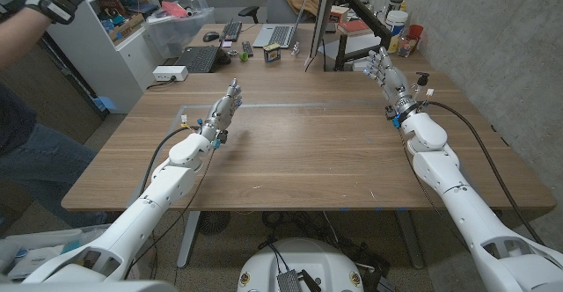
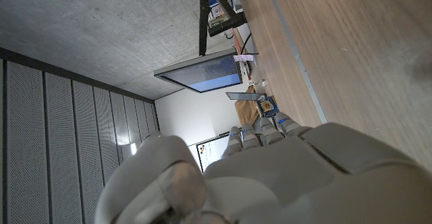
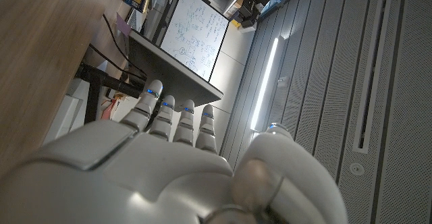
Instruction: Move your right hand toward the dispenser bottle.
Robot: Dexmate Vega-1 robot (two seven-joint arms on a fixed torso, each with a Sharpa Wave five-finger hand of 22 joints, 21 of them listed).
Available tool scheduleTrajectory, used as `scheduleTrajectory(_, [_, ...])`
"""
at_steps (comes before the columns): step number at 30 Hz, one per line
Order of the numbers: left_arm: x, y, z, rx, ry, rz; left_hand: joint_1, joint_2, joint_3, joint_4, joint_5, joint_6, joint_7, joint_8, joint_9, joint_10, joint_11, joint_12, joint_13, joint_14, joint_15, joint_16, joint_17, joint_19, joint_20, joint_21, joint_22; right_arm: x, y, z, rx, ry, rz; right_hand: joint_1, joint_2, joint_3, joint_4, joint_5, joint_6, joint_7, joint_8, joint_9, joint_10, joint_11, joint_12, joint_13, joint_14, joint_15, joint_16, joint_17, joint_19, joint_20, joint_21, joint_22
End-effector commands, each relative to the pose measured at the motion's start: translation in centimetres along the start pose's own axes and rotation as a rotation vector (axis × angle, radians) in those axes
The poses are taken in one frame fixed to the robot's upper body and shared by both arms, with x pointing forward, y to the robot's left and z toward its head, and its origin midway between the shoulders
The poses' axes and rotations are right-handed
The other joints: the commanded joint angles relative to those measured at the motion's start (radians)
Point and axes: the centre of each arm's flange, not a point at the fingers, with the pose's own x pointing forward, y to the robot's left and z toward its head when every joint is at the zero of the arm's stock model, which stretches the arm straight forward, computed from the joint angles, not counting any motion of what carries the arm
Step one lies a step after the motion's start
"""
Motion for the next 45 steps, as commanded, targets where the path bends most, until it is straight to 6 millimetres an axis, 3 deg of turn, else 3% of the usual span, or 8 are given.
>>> scheduleTrajectory(1, [0.1, -0.1, 0.1, 0.017, 0.013, 0.0, 0.013, -0.002, -0.01, 0.0, 0.002, -0.002, -0.001, 0.006, 0.001, 0.003, 0.005, 0.002, 0.003, -0.008, 0.004, 0.004, 0.001, -0.005, 0.003, -0.003, 0.004, 0.4, -0.8, 1.2, -0.036, -0.025, 0.001, 0.007, 0.001, -0.001, -0.007, -0.003, 0.004, -0.008, -0.006, 0.005, 0.006, -0.009, -0.006, 0.002, 0.002, 0.007, -0.003, 0.002, 0.002, 0.009, -0.002, 0.002])
scheduleTrajectory(11, [0.1, -0.3, 0.1, 0.034, 0.022, -0.007, 0.014, -0.001, -0.012, -0.001, 0.002, -0.002, -0.001, 0.005, 0.001, -0.001, 0.005, -0.001, 0.003, -0.012, 0.006, 0.003, 0.001, -0.011, 0.007, -0.009, 0.005, 0.6, -1.3, 1.9, -0.059, -0.041, 0.003, 0.045, 0.015, 0.016, -0.028, -0.004, -0.007, -0.011, -0.008, 0.005, -0.001, -0.011, -0.009, 0.002, -0.006, 0.009, -0.008, 0.001, 0.001, 0.02, -0.013, 0.003])
scheduleTrajectory(17, [0.1, -0.4, 0.1, 0.034, 0.024, -0.008, 0.016, 0.001, -0.014, -0.001, 0.002, -0.003, -0.001, 0.004, 0.001, 0.007, 0.006, 0.001, 0.003, -0.022, 0.01, -0.001, 0.001, -0.014, 0.007, -0.014, 0.005, 0.8, -1.6, 2.2, -0.075, -0.045, 0.0, 0.065, 0.016, 0.021, -0.041, -0.006, -0.023, -0.012, -0.013, 0.005, -0.002, 0.008, -0.01, 0.003, -0.01, 0.009, -0.01, 0.0, 0.0, 0.024, -0.021, 0.003])
scheduleTrajectory(45, [0.0, -0.3, 0.0, 0.028, 0.019, -0.007, 0.018, 0.004, -0.019, -0.001, 0.002, 0.002, -0.004, 0.004, 0.002, 0.017, 0.005, 0.004, 0.003, -0.025, 0.012, 0.0, 0.001, -0.014, 0.008, -0.021, 0.006, 1.5, -2.4, 4.1, -0.19, -0.078, -0.009, 0.092, 0.007, 0.024, -0.063, -0.012, -0.04, -0.013, -0.014, 0.005, -0.013, 0.012, -0.014, 0.004, -0.025, -0.001, -0.015, 0.0, -0.018, 0.026, -0.044, 0.004])
